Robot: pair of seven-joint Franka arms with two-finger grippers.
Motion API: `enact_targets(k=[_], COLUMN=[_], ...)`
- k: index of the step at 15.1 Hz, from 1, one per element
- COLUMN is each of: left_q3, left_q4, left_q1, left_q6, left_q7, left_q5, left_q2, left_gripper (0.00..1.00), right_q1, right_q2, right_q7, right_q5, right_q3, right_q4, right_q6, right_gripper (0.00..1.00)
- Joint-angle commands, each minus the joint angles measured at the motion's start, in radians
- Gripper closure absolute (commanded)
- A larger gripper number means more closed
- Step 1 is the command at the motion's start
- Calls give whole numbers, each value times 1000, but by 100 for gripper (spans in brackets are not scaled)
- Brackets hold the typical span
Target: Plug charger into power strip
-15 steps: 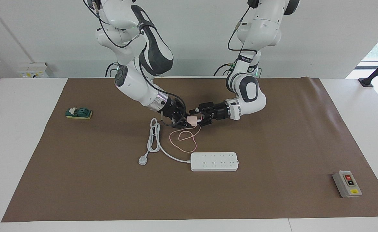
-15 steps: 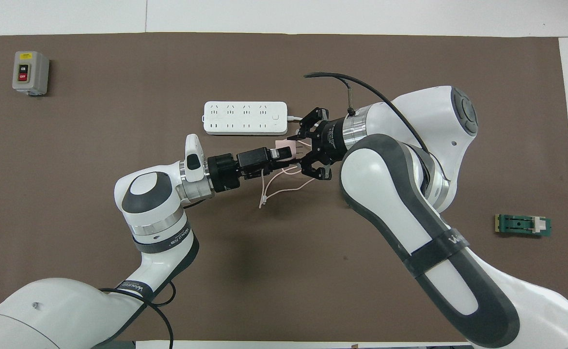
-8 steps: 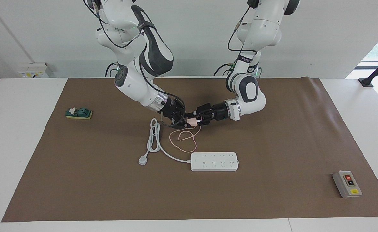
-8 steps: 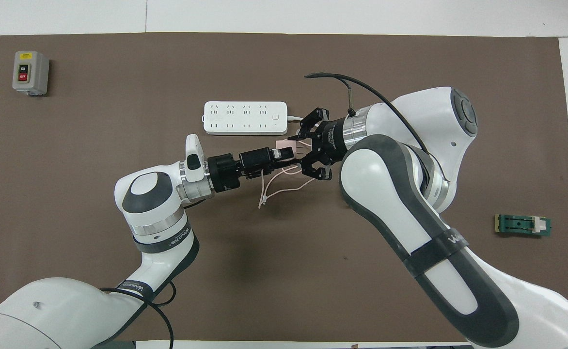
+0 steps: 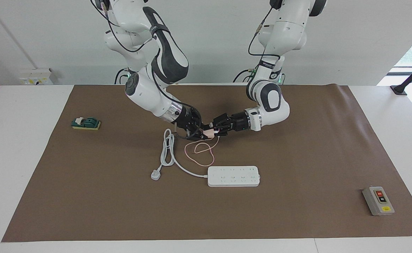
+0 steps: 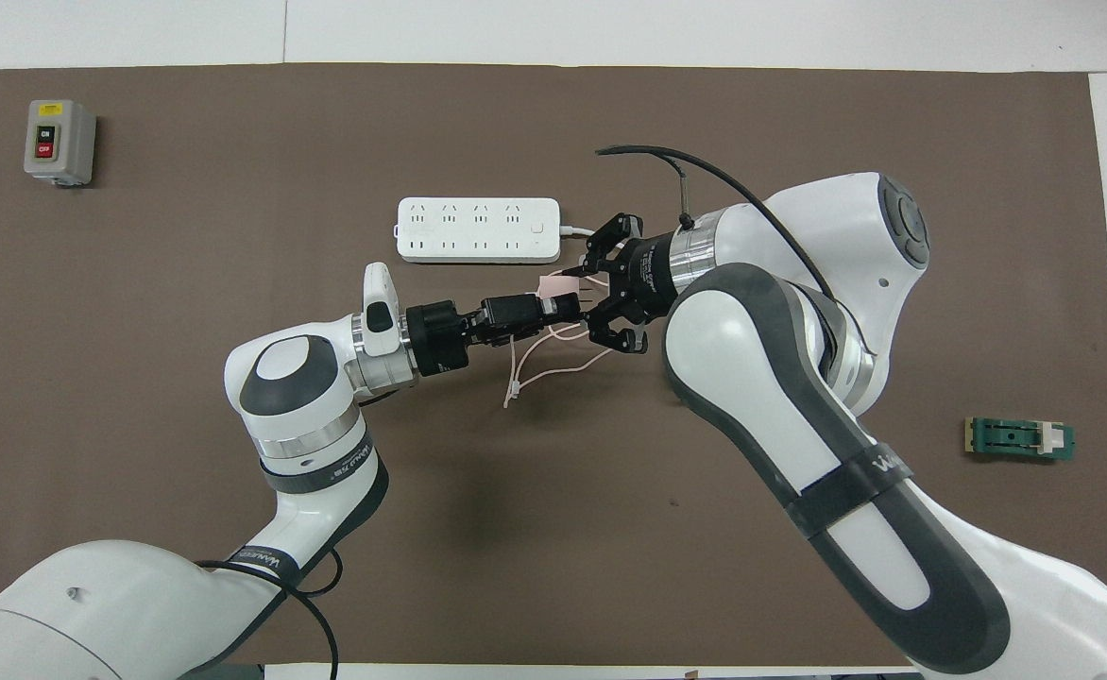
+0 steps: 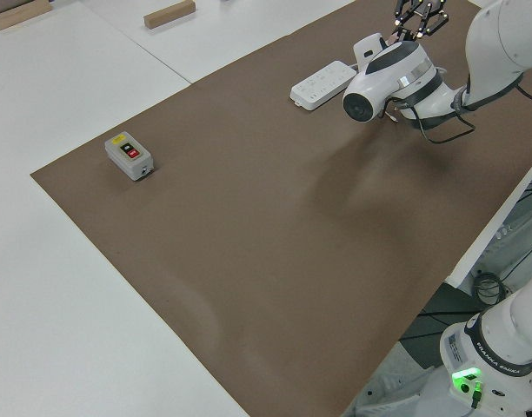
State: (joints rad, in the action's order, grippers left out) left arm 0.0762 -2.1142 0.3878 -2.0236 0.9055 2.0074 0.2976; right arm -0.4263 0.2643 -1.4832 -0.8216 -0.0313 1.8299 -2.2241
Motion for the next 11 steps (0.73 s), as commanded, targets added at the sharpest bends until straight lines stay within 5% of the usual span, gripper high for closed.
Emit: enact_targets(k=[1, 3, 4, 5, 11], left_q3=[-7, -7, -9, -7, -9], left_q4=[-7, -4, -1, -1, 0], left_q1=[-3, -9, -12, -14, -20], left_q6=[0, -3, -3, -3, -7], left_q7=[7, 4, 4, 4, 4], left_q5=[-19, -24, -25, -25, -29], left_q2=[-1, -1, 0, -1, 0], left_gripper=[100, 100, 100, 100, 100], right_q1=[1, 4, 3, 3, 20], right_q2=[-23, -22, -23, -22, -31], right_q7=[6, 9, 11, 14, 14], right_q5=[-22, -22, -21, -19, -5], right_q3=[1, 1, 1, -1, -7], right_q4=[28, 28, 28, 26, 23], right_q6=[-17, -17, -20, -22, -14], right_gripper=[76, 19, 6, 0, 0])
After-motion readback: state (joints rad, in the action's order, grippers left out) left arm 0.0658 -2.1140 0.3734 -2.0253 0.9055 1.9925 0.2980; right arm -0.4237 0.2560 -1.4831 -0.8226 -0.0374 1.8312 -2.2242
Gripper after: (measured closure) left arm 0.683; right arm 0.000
